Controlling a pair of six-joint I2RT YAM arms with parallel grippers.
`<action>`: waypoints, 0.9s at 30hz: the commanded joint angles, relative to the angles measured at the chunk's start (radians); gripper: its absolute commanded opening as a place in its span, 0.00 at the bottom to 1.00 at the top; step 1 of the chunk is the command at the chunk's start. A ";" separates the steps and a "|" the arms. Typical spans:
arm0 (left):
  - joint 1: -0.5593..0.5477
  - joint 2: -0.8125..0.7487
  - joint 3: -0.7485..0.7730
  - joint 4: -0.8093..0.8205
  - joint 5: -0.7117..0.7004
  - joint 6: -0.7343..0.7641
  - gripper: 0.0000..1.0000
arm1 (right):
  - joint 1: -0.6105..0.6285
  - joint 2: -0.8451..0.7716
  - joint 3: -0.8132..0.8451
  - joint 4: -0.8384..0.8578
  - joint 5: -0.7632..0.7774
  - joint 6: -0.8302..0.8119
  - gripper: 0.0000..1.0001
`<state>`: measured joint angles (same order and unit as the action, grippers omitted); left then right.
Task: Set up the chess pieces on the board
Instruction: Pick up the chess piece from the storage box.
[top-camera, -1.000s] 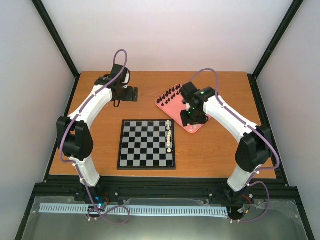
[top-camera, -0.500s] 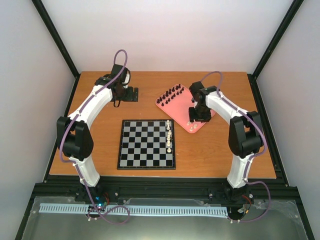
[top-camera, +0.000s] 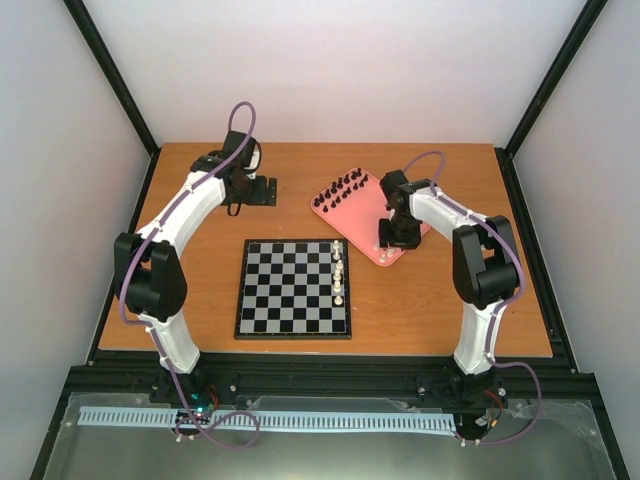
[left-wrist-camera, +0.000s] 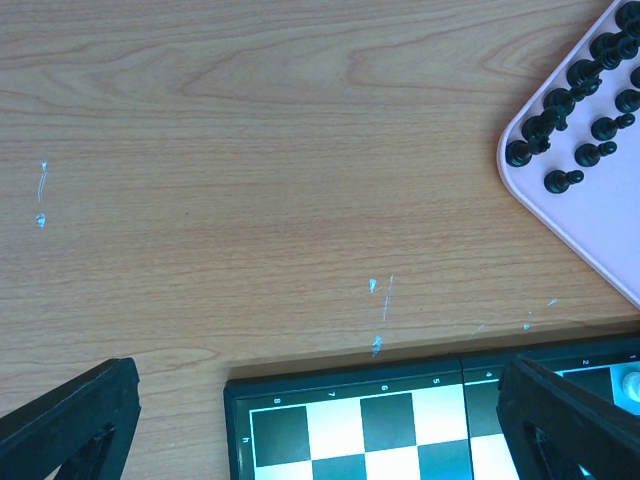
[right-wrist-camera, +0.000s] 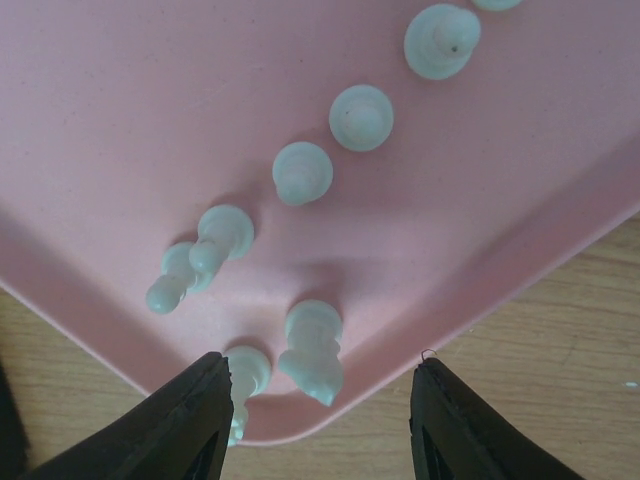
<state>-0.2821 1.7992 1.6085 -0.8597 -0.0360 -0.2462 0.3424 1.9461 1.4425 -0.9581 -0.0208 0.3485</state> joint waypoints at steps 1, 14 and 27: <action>-0.001 -0.030 -0.010 0.021 0.003 0.011 1.00 | -0.007 0.018 -0.013 0.029 -0.020 0.026 0.57; -0.002 -0.035 -0.028 0.033 -0.003 0.020 1.00 | -0.007 0.038 -0.011 0.042 -0.014 0.094 0.51; -0.001 -0.034 -0.025 0.039 -0.016 0.023 1.00 | -0.006 0.058 -0.010 0.041 -0.009 0.096 0.44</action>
<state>-0.2821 1.7966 1.5730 -0.8394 -0.0418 -0.2386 0.3408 1.9781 1.4330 -0.9241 -0.0383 0.4347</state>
